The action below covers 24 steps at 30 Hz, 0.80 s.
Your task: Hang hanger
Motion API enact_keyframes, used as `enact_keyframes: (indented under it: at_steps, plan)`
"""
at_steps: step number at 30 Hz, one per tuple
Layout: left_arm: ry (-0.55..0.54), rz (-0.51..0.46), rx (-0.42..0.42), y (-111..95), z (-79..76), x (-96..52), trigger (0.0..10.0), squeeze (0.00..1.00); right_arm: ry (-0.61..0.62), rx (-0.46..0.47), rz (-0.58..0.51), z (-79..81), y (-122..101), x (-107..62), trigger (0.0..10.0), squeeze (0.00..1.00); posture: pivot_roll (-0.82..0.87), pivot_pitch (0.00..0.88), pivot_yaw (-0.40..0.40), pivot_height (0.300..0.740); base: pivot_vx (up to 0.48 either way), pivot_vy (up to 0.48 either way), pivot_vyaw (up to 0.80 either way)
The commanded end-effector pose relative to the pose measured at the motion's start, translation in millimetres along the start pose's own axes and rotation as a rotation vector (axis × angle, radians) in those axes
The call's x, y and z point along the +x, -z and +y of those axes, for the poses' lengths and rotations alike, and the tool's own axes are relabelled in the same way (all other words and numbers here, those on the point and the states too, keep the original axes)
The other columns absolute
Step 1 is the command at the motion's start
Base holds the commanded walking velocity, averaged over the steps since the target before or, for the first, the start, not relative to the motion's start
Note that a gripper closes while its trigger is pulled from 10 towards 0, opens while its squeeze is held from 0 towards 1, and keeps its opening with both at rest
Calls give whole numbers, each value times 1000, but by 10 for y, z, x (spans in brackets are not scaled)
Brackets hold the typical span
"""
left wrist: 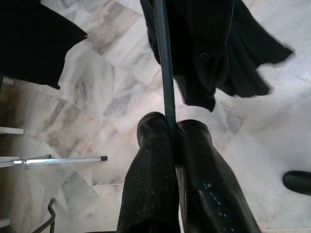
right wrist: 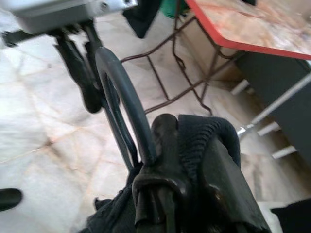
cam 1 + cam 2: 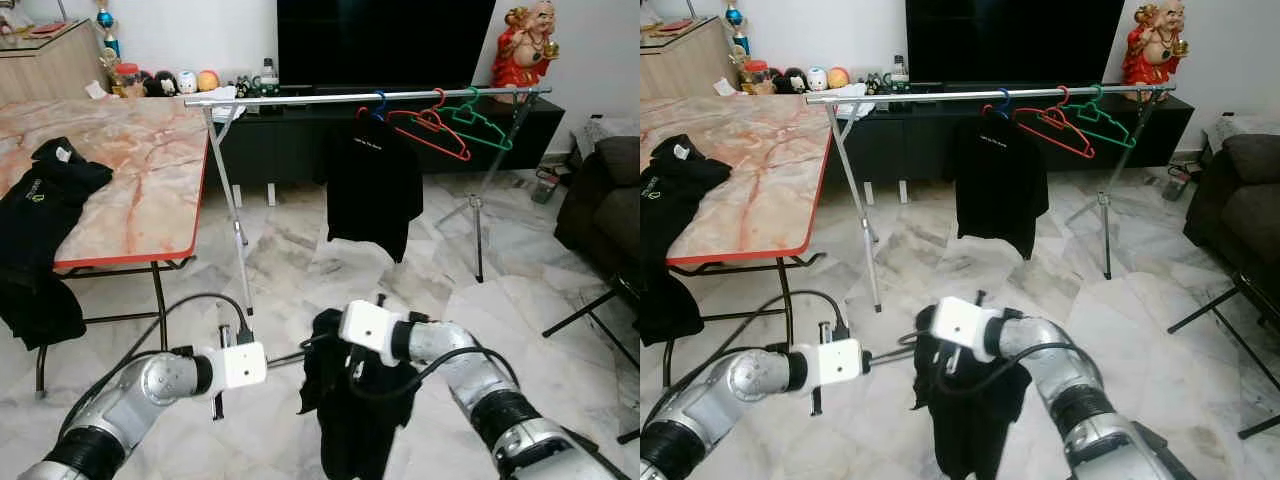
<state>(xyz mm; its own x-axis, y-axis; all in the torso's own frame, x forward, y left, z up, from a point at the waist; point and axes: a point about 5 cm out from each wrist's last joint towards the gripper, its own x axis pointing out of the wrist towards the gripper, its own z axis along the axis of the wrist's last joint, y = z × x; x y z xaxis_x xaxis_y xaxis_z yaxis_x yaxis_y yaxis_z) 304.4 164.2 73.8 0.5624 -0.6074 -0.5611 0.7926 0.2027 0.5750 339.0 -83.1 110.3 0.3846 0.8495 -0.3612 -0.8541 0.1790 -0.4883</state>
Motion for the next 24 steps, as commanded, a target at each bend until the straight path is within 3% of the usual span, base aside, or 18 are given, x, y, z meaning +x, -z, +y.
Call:
enact_keyframes:
  at_steps: [1,8,11,16,20,21,24]
  plan:
    - [10,-51,36,-136,2,84,10000,0,-61,-46,-105,68,-193,121,10000,0,130,0,-37,740,0,0,0]
    - [20,-77,13,-171,-113,168,10000,0,-129,6,-182,196,-256,180,10000,0,127,0,-39,740,0,0,0]
    - [17,-81,4,-178,-131,185,10000,0,-129,-4,-167,213,-231,168,10000,0,127,0,-41,740,0,0,0]
    - [-7,-78,-12,-175,-121,195,10000,0,86,-15,58,-32,20,45,10000,0,127,0,-44,740,0,0,0]
    - [-24,-73,-26,-158,-115,187,10000,0,203,15,151,-156,133,-54,10000,0,128,0,-44,740,0,0,0]
    - [-37,-69,-39,-132,-112,166,10000,0,309,46,224,-255,221,-151,10000,0,128,0,-42,740,0,0,0]
    - [-50,-57,-47,-90,-108,132,10000,0,399,79,279,-331,295,-242,10000,0,127,0,-40,740,0,0,0]
